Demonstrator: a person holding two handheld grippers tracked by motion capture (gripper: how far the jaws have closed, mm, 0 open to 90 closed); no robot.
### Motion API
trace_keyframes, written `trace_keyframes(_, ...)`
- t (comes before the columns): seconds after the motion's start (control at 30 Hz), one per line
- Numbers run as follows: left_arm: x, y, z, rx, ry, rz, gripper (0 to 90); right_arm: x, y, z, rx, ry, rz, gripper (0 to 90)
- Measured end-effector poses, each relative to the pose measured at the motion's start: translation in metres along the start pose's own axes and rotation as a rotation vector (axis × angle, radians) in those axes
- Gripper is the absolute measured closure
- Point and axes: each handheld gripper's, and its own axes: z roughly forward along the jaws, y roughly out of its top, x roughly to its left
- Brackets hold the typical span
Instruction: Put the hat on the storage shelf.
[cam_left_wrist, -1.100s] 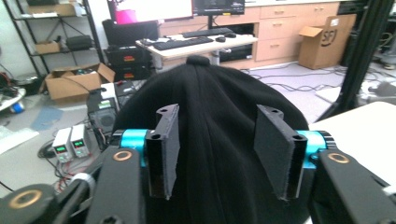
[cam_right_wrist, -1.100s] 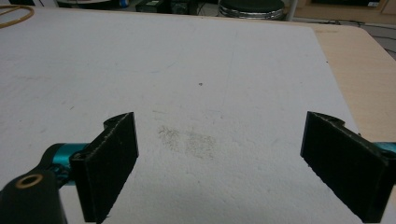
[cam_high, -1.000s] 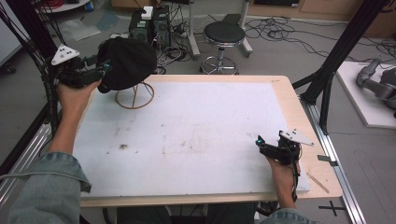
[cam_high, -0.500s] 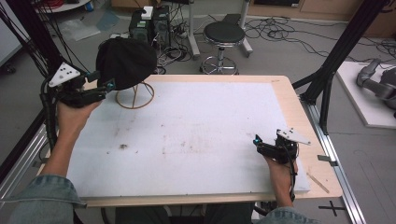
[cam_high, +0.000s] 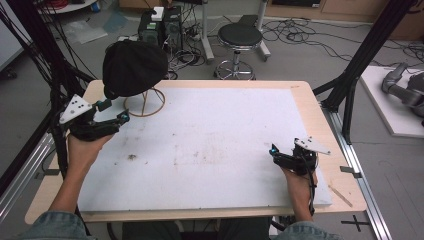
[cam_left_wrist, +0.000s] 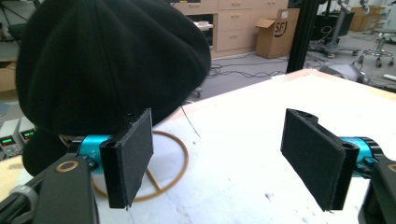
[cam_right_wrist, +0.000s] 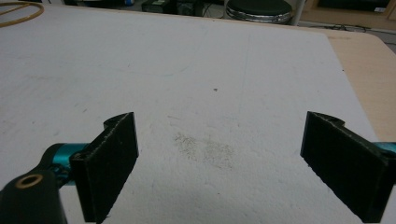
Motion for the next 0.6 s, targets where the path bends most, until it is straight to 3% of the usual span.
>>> trace_keyframes(0.3, -0.01, -0.032, -0.006, 0.027, 0.009, 0.003, 23.7, 0.0, 0.0, 0.0, -0.001, 0.002, 0.004, 10.9)
trace_keyframes(0.37, -0.013, -0.038, -0.006, 0.033, -0.005, 0.005, 23.7, 0.0, 0.0, 0.0, -0.001, 0.002, 0.005, 10.9)
trace_keyframes(0.4, -0.016, -0.043, -0.007, 0.04, -0.006, 0.021, 23.7, -0.001, 0.0, 0.0, -0.003, 0.002, 0.004, 11.0)
trace_keyframes(0.6, -0.021, -0.059, -0.011, 0.022, -0.017, 0.015, 23.7, -0.001, 0.0, 0.0, -0.004, 0.003, 0.007, 11.0)
